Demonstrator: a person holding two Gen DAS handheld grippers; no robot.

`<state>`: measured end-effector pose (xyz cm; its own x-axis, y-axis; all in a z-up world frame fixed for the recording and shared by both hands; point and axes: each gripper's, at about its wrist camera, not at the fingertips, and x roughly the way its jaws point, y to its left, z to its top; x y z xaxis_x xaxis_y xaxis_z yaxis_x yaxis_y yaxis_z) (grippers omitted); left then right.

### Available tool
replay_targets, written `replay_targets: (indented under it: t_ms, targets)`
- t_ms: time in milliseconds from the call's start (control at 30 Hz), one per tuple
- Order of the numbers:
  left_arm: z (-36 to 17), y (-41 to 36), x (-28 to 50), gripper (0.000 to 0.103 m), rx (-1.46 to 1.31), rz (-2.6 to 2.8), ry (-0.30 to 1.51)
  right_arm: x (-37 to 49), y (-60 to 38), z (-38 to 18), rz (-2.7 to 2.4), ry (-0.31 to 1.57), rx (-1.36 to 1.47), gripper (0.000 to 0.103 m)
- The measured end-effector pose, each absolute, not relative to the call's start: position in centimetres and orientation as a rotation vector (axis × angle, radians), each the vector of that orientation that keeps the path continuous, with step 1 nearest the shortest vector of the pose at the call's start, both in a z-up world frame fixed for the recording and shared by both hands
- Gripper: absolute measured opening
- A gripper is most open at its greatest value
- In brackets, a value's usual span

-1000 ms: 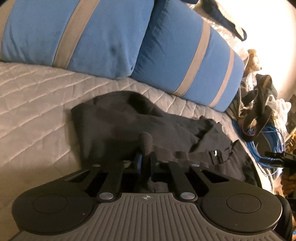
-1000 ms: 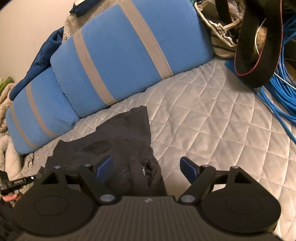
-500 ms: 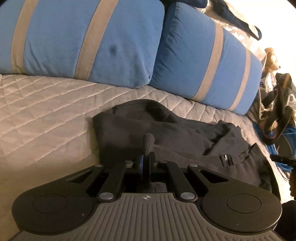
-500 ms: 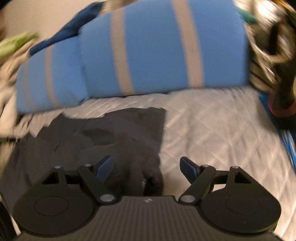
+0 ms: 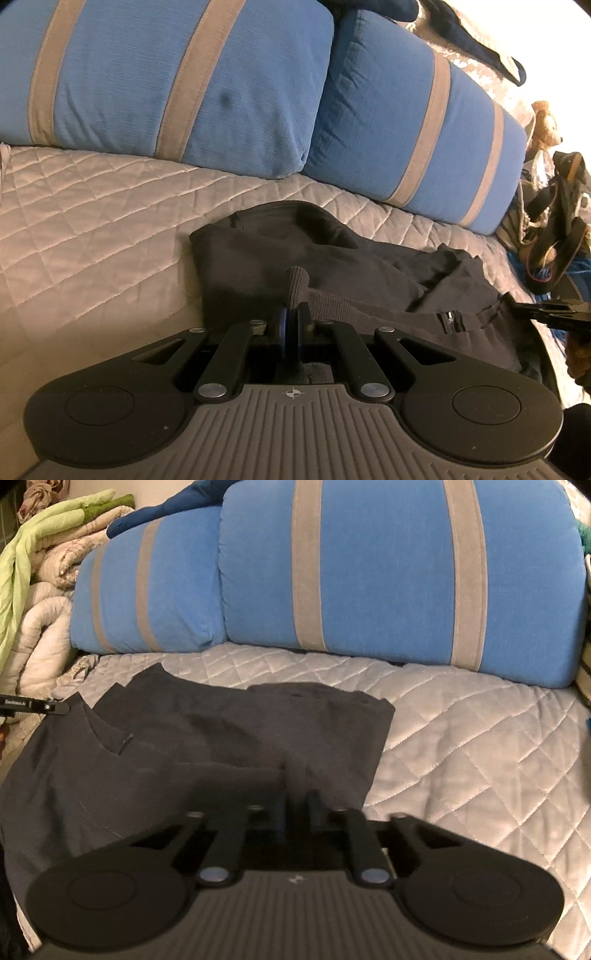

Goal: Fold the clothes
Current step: 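Drag the held hoodie toward the blue pillows with the left gripper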

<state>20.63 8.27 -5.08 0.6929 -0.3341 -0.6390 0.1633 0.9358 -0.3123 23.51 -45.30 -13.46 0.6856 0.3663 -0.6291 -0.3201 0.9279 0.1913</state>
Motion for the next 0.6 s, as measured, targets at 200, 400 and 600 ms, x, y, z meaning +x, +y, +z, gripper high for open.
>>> replay_targets:
  t_ms: [200,400,600]
  targets:
    - [-3.7,8.3,20.1,0.006,-0.237,-0.287,0.732,22.3,-45.0,-11.6,0.348,0.645,0.07,0.005]
    - [-1.2,8.4,19.5,0.005,-0.214,-0.26,0.672,21.6,-44.6,-9.1,0.343,0.577,0.06,0.004]
    - [0.2,8.1,19.8,0.005,-0.157,-0.248,0.626,22.8,-44.1,-7.8,0.303,0.541,0.062,0.004]
